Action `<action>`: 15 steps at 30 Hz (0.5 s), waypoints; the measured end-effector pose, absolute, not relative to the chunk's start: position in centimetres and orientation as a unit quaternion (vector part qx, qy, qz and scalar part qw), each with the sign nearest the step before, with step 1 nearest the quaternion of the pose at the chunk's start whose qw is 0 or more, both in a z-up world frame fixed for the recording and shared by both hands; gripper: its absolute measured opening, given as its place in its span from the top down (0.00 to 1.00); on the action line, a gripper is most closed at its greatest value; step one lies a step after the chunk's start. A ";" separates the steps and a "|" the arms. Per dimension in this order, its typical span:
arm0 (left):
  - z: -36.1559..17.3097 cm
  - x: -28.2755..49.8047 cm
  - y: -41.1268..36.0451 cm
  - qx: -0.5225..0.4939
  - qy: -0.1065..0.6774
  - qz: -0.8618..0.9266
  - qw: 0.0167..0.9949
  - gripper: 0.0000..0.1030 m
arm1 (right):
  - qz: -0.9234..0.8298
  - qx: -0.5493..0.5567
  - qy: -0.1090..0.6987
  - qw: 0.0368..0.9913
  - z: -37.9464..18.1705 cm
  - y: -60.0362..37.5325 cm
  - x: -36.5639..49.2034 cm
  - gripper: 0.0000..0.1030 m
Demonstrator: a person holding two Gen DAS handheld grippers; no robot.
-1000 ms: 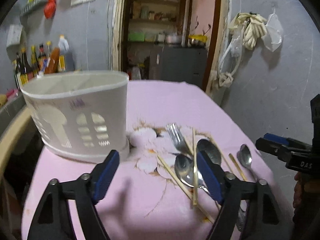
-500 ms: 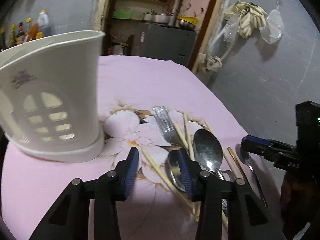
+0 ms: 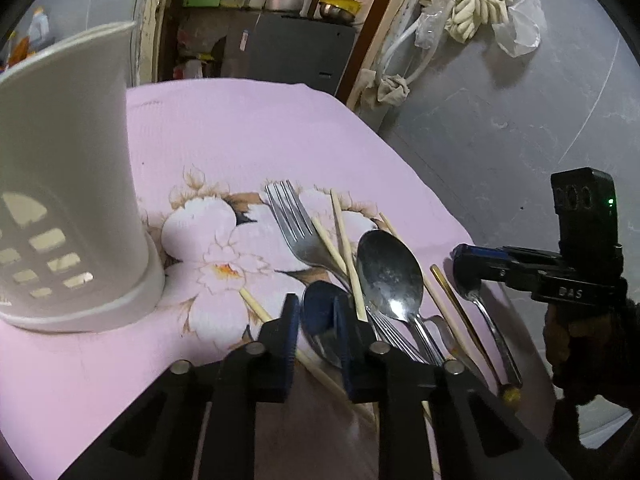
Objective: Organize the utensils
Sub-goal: 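Move both tools down toward the utensil pile beside the white caddy, then grasp a silver spoon with the left tool while the right tool grasps another silver spoon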
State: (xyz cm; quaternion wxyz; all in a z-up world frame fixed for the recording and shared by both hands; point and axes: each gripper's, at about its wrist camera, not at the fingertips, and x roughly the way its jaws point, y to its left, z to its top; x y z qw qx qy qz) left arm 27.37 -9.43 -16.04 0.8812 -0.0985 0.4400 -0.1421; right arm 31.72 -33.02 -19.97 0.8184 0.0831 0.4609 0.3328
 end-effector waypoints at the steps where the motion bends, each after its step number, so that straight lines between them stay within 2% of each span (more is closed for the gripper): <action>1: -16.0 27.3 -9.3 -0.100 0.442 -0.142 0.880 0.89 | 0.334 0.079 0.464 0.817 -19.9 -32.9 31.7 0.90; 2: -16.0 27.2 -9.2 -0.102 0.443 -0.142 0.879 0.89 | 0.335 0.077 0.465 0.816 -19.9 -32.8 31.7 0.94; 5: -15.8 27.1 -8.8 -0.111 0.448 -0.140 0.876 0.93 | 0.332 0.070 0.463 0.819 -19.2 -32.5 31.1 0.97; 10: -14.2 26.3 -8.9 -0.101 0.441 -0.130 0.882 0.95 | 0.308 0.064 0.448 0.837 -17.4 -32.6 29.4 0.97; 15: -10.8 23.9 -8.4 -0.087 0.399 -0.093 0.908 0.97 | 0.266 0.047 0.393 0.879 -13.6 -32.2 26.3 0.98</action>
